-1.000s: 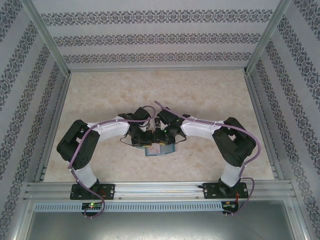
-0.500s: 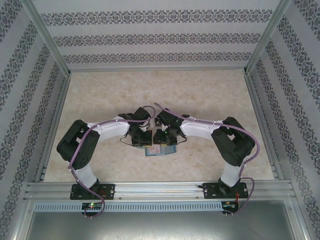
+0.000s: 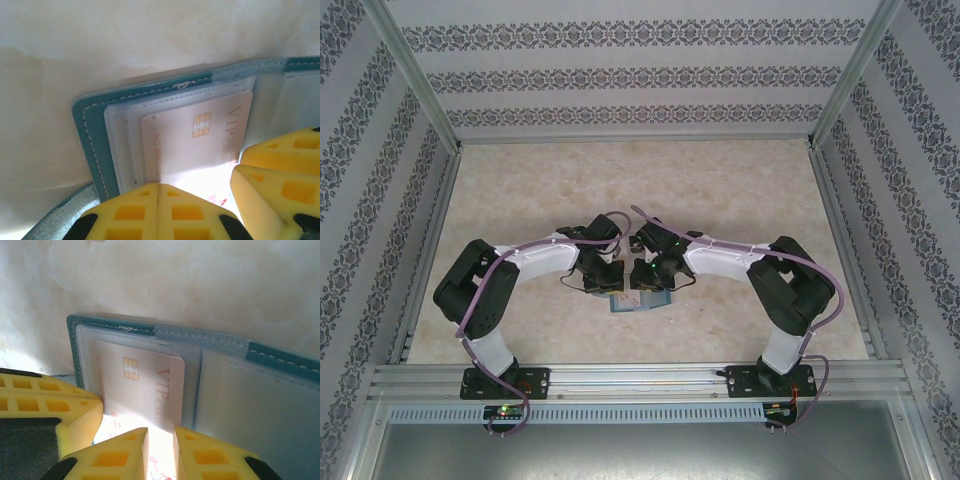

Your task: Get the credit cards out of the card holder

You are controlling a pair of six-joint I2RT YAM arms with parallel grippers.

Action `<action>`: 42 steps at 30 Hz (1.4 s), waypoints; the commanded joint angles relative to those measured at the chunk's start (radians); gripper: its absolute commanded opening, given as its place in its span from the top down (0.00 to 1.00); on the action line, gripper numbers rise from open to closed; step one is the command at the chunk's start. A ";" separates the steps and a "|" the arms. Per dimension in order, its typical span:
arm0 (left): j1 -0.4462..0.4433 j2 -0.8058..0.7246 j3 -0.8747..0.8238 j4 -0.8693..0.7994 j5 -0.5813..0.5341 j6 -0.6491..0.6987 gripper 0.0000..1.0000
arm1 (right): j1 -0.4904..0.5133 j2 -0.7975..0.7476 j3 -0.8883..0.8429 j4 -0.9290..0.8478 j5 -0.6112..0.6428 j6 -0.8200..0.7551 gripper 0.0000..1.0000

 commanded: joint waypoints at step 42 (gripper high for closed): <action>-0.018 -0.030 0.052 -0.071 -0.034 0.018 1.00 | -0.027 -0.042 -0.019 -0.007 0.005 -0.012 0.68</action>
